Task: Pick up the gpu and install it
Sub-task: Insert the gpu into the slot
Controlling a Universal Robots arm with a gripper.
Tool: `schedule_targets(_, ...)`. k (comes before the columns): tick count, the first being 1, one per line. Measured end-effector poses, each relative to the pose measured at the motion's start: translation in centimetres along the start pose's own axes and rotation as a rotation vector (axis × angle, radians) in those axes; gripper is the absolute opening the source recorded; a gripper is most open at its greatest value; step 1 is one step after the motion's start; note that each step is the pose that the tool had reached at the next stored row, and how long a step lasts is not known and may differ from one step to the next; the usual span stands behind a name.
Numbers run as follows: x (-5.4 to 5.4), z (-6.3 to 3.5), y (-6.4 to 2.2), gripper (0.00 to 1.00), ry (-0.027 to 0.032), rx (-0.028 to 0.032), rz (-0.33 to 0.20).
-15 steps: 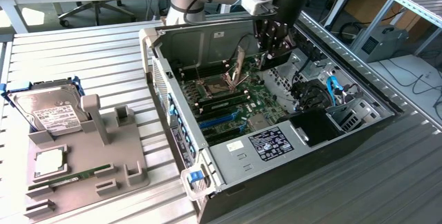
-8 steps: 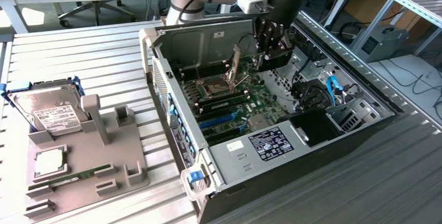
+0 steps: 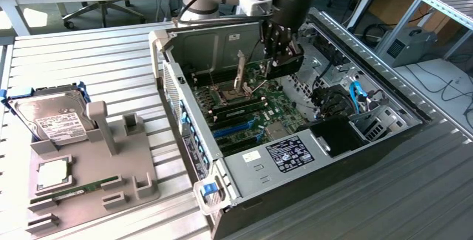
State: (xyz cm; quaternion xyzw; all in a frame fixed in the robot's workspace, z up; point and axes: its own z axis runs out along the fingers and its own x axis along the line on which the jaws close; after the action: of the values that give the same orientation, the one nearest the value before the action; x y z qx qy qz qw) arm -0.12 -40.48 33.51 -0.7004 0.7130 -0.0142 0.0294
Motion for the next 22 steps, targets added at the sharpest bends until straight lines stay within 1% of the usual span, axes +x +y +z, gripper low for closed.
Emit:
schedule_targets(3, 0.01, -0.02, 0.40, 0.27, 0.0000, 0.0000, 0.000)
schedule_targets(9, 0.02, -0.02, 0.41, 0.27, 0.0000, -0.0001, 0.000)
schedule_targets(10, 0.02, -0.02, 0.41, 0.27, 0.0001, -0.0024, 0.000)
schedule_targets(11, 0.02, 0.00, 0.41, 0.27, 0.0002, -0.0124, 0.000)
schedule_targets(12, 0.02, 0.03, 0.41, 0.27, 0.0004, -0.0288, 0.001)
schedule_targets(13, 0.02, 0.06, 0.41, 0.27, 0.0007, -0.0438, 0.001)
schedule_targets(14, 0.02, 0.08, 0.41, 0.27, 0.0008, -0.0545, 0.001)
schedule_targets(15, 0.02, 0.10, 0.41, 0.27, 0.0012, -0.0664, 0.002)
schedule_targets(16, 0.02, 0.13, 0.41, 0.27, 0.0015, -0.0762, 0.002)
schedule_targets(17, 0.02, 0.16, 0.42, 0.27, 0.0016, -0.0894, 0.002)
schedule_targets(18, 0.02, 0.19, 0.42, 0.27, 0.0018, -0.0999, 0.002)
schedule_targets(19, 0.02, 0.21, 0.42, 0.27, 0.0020, -0.1094, 0.002)
schedule_targets(20, 0.02, 0.23, 0.42, 0.27, 0.0022, -0.1161, 0.003)
schedule_targets(21, 0.02, 0.23, 0.42, 0.27, 0.0025, -0.1196, 0.003)
schedule_targets(22, 0.02, 0.23, 0.42, 0.27, 0.0025, -0.1199, 0.003)
